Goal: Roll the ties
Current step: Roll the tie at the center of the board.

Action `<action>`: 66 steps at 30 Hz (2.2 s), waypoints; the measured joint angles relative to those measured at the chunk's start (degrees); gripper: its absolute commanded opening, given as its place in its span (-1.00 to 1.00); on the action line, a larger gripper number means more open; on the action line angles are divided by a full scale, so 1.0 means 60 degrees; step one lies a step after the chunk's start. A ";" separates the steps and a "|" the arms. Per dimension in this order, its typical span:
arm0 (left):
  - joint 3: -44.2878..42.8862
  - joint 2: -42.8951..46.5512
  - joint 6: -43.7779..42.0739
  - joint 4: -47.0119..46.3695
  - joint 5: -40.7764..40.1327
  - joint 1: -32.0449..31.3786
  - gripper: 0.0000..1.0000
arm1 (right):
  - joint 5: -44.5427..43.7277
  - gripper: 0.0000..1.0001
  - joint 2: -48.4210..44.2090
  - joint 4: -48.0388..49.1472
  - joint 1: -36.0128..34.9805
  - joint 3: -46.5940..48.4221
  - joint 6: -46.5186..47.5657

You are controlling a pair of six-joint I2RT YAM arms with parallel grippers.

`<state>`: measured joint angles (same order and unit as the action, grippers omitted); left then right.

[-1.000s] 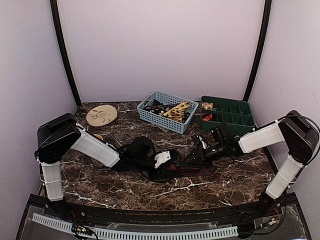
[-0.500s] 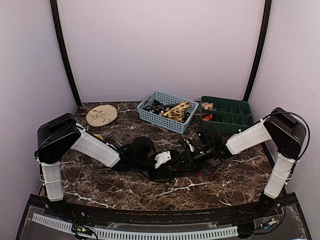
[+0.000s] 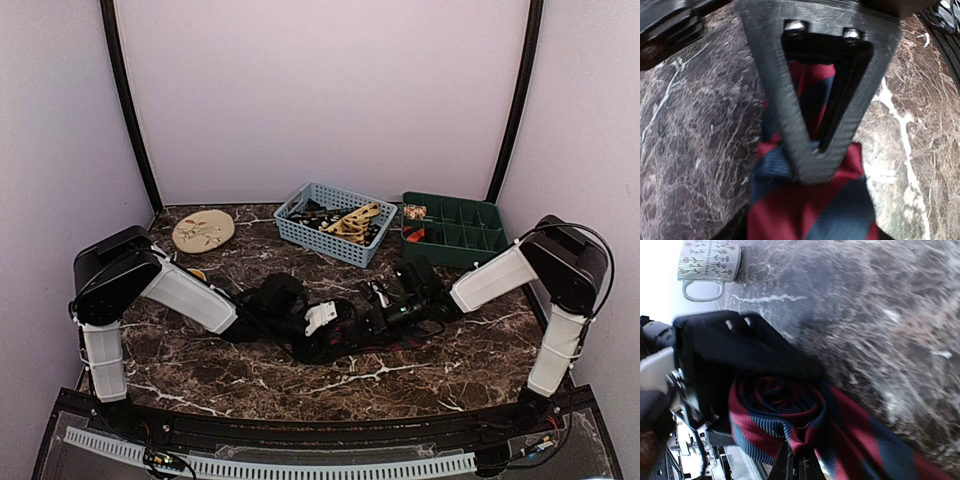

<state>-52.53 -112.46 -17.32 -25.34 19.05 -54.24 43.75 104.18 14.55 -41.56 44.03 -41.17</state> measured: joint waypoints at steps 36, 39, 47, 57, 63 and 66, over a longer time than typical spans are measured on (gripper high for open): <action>0.0525 -0.1096 0.1905 -0.3723 -0.0186 -0.0415 -0.53 | 0.0452 -0.11 -0.0331 -0.0521 0.1315 -0.0572 0.1155; 0.0124 -0.0892 0.1464 -0.2601 -0.0492 -0.0492 -0.53 | 0.0510 -0.07 -0.0747 -0.0947 0.1381 -0.0572 0.0973; -0.0565 -0.0801 0.0871 -0.1177 -0.0845 -0.0554 -0.52 | 0.0783 -0.11 -0.1417 -0.0998 0.1231 -0.0514 0.0291; -0.0630 -0.0776 0.0678 -0.0947 -0.0827 -0.0572 -0.41 | 0.0594 -1.00 -0.0769 -0.0922 0.0776 -0.0160 0.0153; -0.0630 -0.0663 0.0681 -0.0725 -0.0860 -0.0568 0.22 | 0.0455 -1.00 -0.0765 -0.0776 0.0790 -0.0339 0.0193; -0.0565 -0.0568 0.0736 -0.0659 -0.0845 -0.0565 0.47 | 0.0390 -1.00 -0.0710 -0.0586 0.0856 -0.0630 0.0306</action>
<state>-55.92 -115.87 -12.91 -29.30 13.98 -57.63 46.09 99.92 11.03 -36.42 40.25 -39.33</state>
